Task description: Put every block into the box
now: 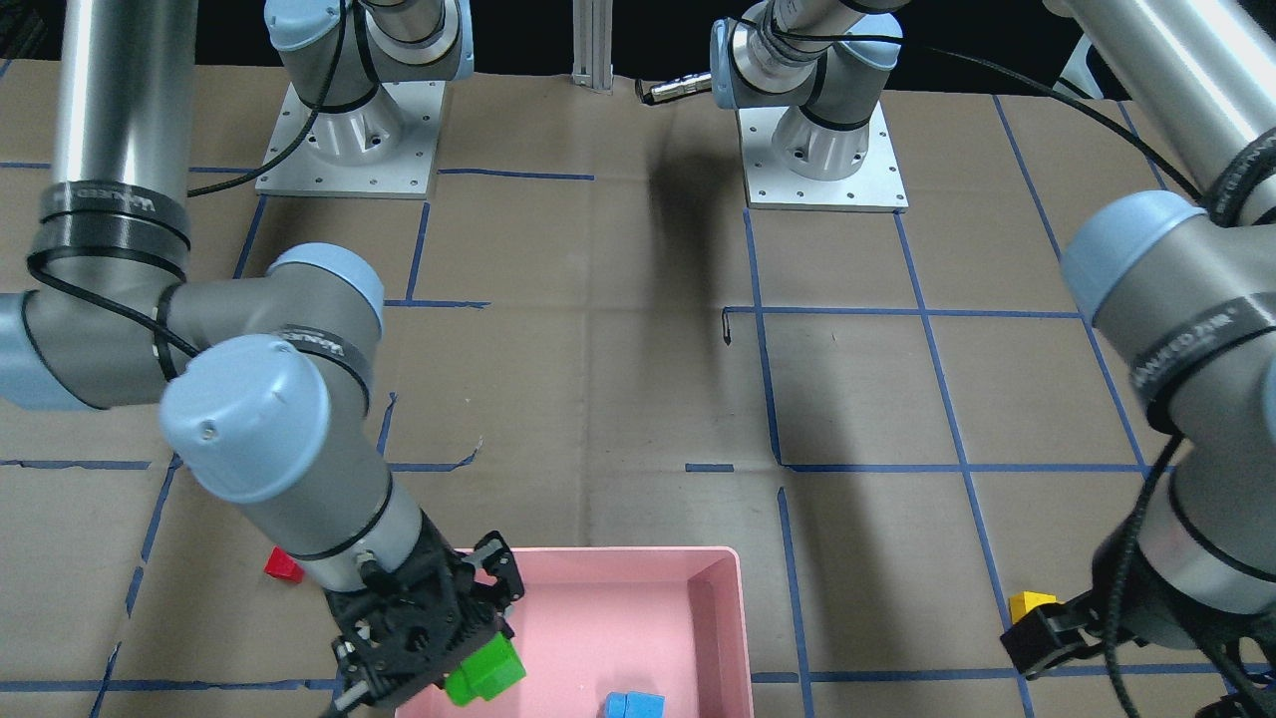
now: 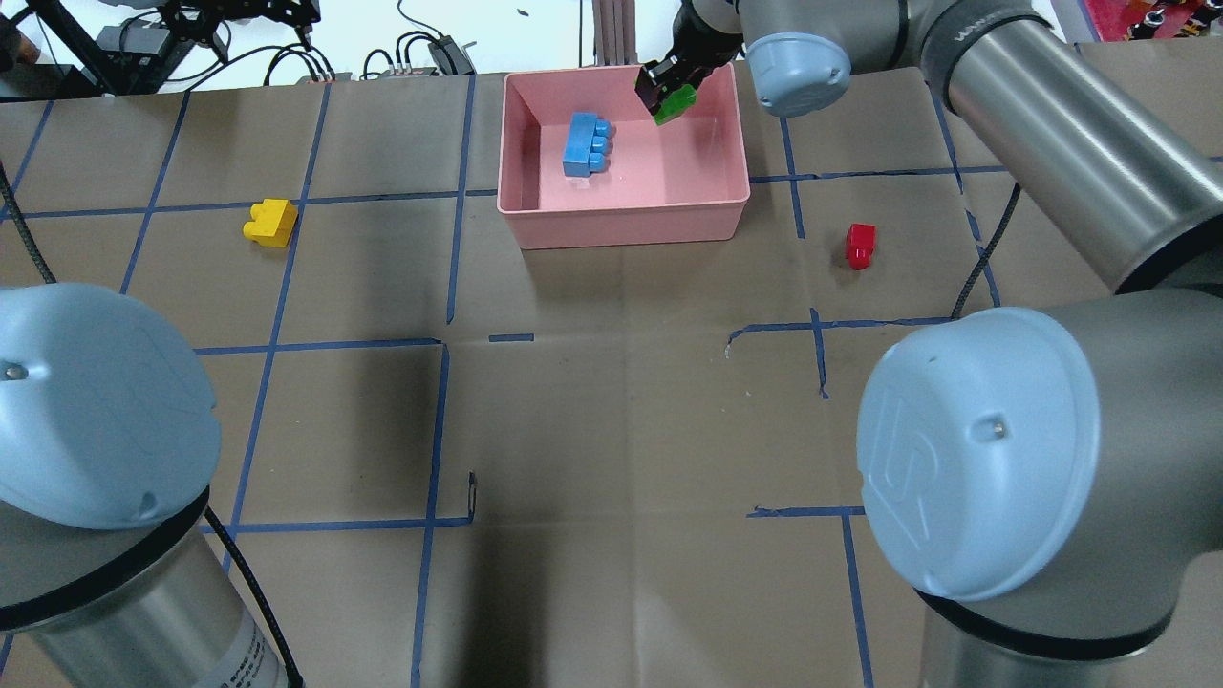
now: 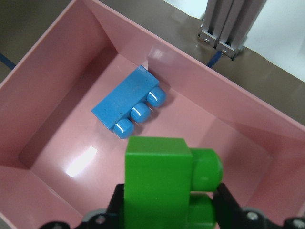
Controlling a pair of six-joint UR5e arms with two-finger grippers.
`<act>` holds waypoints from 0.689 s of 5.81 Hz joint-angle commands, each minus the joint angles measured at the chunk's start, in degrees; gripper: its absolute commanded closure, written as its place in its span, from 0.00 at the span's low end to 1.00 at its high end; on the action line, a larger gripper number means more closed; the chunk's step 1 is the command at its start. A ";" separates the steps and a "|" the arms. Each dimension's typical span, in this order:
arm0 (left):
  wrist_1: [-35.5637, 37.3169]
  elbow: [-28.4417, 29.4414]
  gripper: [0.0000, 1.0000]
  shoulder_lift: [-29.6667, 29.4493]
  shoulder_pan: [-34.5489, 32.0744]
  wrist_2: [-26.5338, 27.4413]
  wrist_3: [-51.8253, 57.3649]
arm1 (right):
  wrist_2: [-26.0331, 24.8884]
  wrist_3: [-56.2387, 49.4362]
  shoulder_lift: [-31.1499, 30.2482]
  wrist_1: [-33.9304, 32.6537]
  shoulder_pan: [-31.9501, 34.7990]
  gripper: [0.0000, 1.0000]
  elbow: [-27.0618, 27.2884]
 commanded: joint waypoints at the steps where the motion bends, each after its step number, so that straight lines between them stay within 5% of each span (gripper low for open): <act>1: -0.61 -1.76 0.02 -1.16 6.79 -2.76 13.23 | -0.30 0.05 2.84 0.48 1.05 0.88 -2.92; 2: 0.18 -2.99 0.03 -2.56 7.95 -3.20 16.87 | -0.12 0.05 2.84 0.30 0.96 0.57 -2.92; 3: 0.79 -4.13 0.04 -4.84 7.96 -3.29 18.04 | 0.14 0.14 2.93 0.30 1.05 0.01 -2.92; 4: 2.28 -5.71 0.08 -6.51 7.96 -5.03 22.40 | 0.05 0.14 3.02 0.48 1.05 0.00 -2.83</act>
